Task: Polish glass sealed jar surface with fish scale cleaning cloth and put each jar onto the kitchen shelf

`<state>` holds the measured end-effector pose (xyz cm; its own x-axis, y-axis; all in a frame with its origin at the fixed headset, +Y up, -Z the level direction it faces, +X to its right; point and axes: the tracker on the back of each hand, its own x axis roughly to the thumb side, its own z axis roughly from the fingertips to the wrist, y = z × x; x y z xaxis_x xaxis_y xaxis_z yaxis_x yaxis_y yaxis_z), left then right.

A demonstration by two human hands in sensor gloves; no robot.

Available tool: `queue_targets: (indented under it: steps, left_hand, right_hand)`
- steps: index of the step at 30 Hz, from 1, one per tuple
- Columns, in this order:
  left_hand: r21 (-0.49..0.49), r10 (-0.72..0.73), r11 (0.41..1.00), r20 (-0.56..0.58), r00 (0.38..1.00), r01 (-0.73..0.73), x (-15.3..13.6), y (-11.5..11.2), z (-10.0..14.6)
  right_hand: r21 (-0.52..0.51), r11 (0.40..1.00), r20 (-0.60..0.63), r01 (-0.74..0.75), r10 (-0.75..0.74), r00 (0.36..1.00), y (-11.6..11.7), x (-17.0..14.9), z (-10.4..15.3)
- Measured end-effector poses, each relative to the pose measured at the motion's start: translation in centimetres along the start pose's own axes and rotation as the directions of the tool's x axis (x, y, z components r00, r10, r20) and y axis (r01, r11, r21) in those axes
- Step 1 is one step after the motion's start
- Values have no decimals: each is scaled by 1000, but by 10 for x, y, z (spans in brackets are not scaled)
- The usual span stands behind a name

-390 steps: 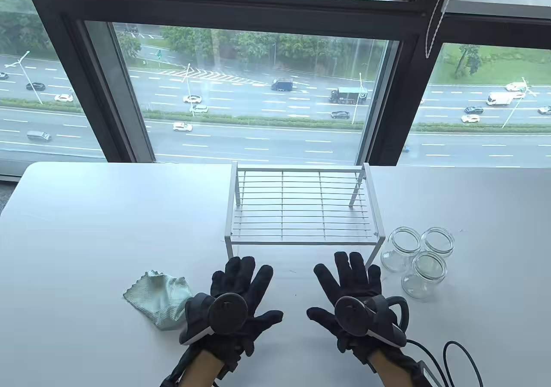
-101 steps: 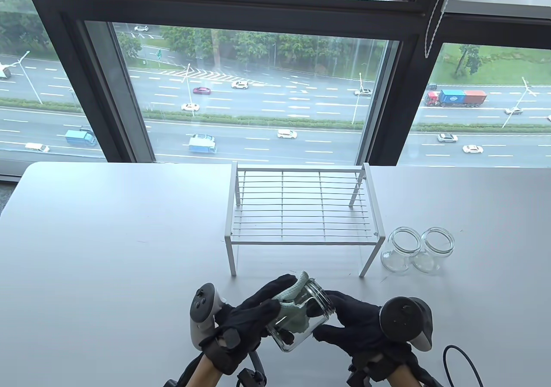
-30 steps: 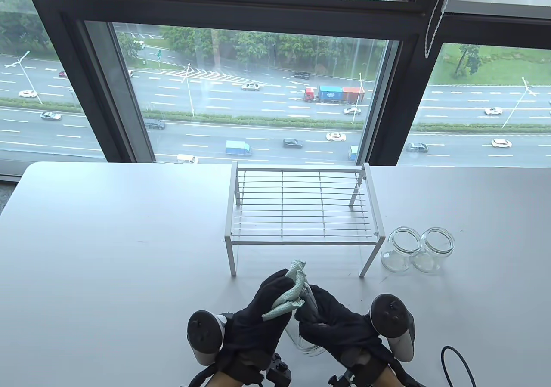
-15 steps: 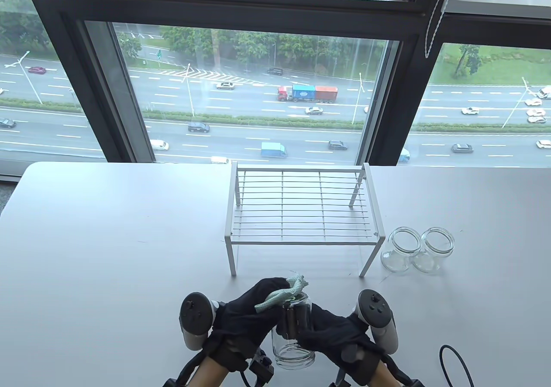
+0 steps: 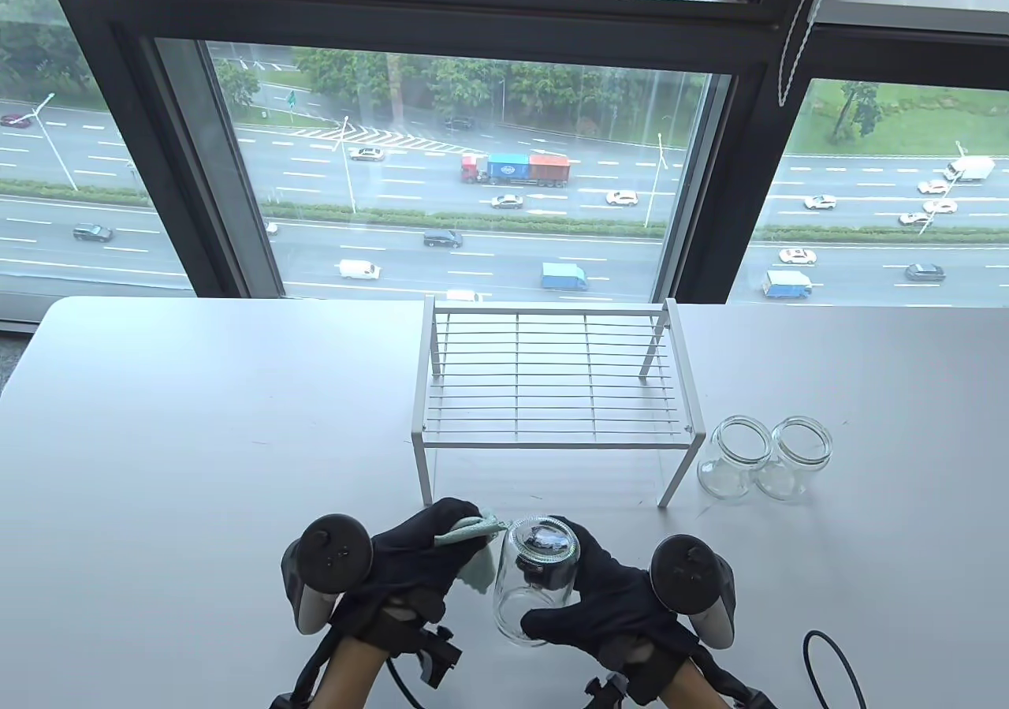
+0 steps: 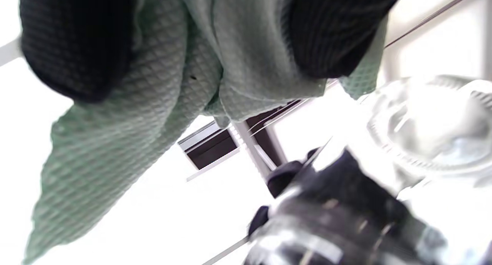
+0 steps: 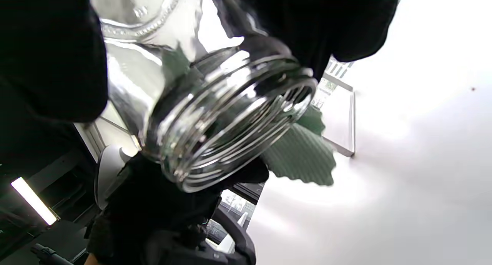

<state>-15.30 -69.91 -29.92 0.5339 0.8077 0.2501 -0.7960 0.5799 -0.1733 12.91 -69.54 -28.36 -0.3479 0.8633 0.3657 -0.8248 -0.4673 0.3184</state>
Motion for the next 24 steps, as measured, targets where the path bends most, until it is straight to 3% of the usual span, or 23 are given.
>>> queue_targets:
  steps: [3,7,16,24]
  left_hand:
    - [-180,-223,963,-104,969,202,-4,-6,-3]
    - [-293,-285,927,-144,948,234,-11,-13,-6]
    - [-268,-239,944,-152,959,193,-16,-8,-7]
    - [-268,-236,944,-143,961,192,-16,-8,-7]
  right_hand:
    - [-64,995,26,-71,73,997,-5,7,-9]
    - [-135,981,41,-138,145,989,-11,12,-28]
    - [-244,958,22,-154,164,986,-22,35,-81]
    - [-274,937,-44,-215,211,976,-16,40,-128]
